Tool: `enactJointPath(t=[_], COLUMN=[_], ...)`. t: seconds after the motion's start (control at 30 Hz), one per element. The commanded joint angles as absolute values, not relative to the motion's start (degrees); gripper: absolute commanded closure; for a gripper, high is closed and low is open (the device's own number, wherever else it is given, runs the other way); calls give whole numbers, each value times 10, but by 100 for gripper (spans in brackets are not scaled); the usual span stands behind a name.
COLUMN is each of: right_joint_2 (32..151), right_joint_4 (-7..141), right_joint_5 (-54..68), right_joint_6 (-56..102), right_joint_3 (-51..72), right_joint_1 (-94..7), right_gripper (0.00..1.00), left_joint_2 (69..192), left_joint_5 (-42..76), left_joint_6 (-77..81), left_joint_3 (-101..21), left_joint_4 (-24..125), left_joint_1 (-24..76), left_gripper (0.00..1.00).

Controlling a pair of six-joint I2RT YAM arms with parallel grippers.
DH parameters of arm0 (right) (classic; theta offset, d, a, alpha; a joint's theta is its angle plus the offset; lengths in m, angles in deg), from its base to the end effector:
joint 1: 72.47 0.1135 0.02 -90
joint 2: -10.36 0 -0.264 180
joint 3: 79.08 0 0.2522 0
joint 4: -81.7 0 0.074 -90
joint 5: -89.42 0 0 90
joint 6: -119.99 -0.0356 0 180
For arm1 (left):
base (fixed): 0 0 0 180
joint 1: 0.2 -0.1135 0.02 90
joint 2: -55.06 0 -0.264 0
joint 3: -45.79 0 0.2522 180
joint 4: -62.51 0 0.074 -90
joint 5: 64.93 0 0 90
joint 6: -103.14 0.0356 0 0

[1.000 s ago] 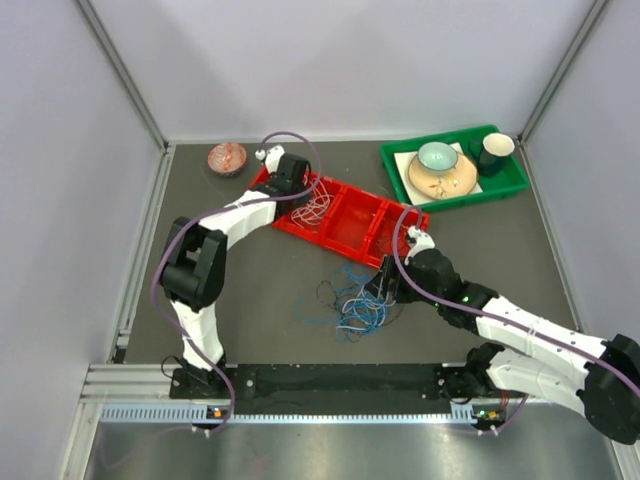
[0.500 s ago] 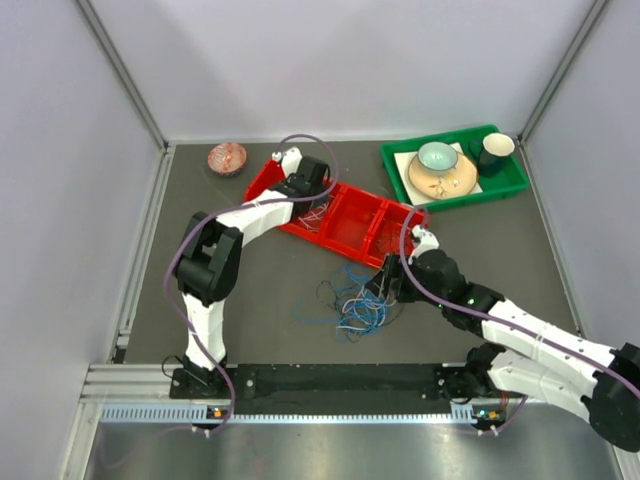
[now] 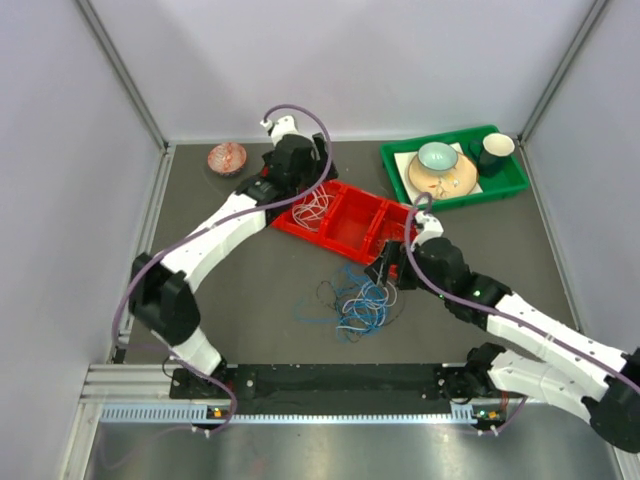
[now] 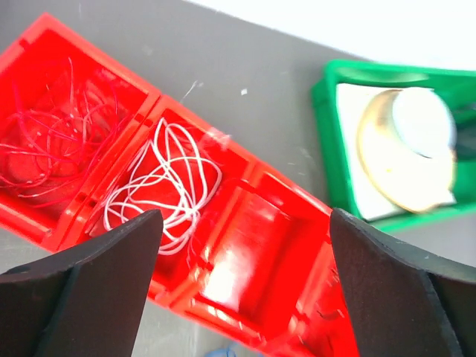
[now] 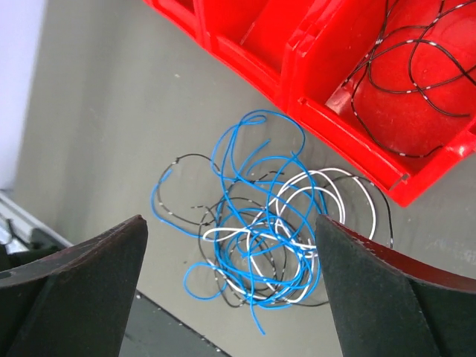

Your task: Untangle the cables

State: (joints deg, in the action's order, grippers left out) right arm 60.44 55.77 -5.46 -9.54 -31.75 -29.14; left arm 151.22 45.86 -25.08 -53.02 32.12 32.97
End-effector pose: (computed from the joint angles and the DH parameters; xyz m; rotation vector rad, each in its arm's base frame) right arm 0.1465 0.1340 0.2513 -0.0171 2.1685 0.7811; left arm 0.3377 -0.2057 0.3377 -0.3147 2.0215 -0.4136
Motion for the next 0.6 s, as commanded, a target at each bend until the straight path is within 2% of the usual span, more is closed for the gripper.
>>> enactJointPath(t=[0.0, 0.13, 0.23, 0.33, 0.43, 0.47, 0.5, 0.53, 0.57], right_joint_2=[700, 784, 840, 874, 902, 900, 893, 882, 853], right_joint_4=[548, 551, 562, 577, 583, 585, 586, 586, 585], right_joint_5=[-31, -24, -24, -15, -14, -15, -16, -15, -12], right_joint_6=[-56, -34, -13, 1, 6, 4, 1, 0, -3], right_joint_3=[-258, -230, -216, -205, -197, -196, -195, -193, -192], right_joint_1=[-290, -279, -262, -256, -256, -255, -254, -254, -254], right_gripper=[4, 5, 13, 26, 47, 77, 94, 100, 100], left_joint_2=[1417, 1325, 1286, 1253, 1230, 1227, 1220, 1219, 1217], left_joint_5=[455, 470, 470, 470, 468, 463, 461, 457, 455], left_joint_6=[-225, -229, -240, -250, -260, -262, -264, -263, -263], left_joint_3=[-502, -426, -400, -369, -346, -342, -335, -332, -330], left_joint_4=[290, 267, 233, 218, 212, 209, 209, 209, 208], left_joint_1=[332, 330, 329, 328, 328, 328, 328, 328, 328], left_gripper=[1, 1, 1, 1, 1, 1, 1, 1, 1])
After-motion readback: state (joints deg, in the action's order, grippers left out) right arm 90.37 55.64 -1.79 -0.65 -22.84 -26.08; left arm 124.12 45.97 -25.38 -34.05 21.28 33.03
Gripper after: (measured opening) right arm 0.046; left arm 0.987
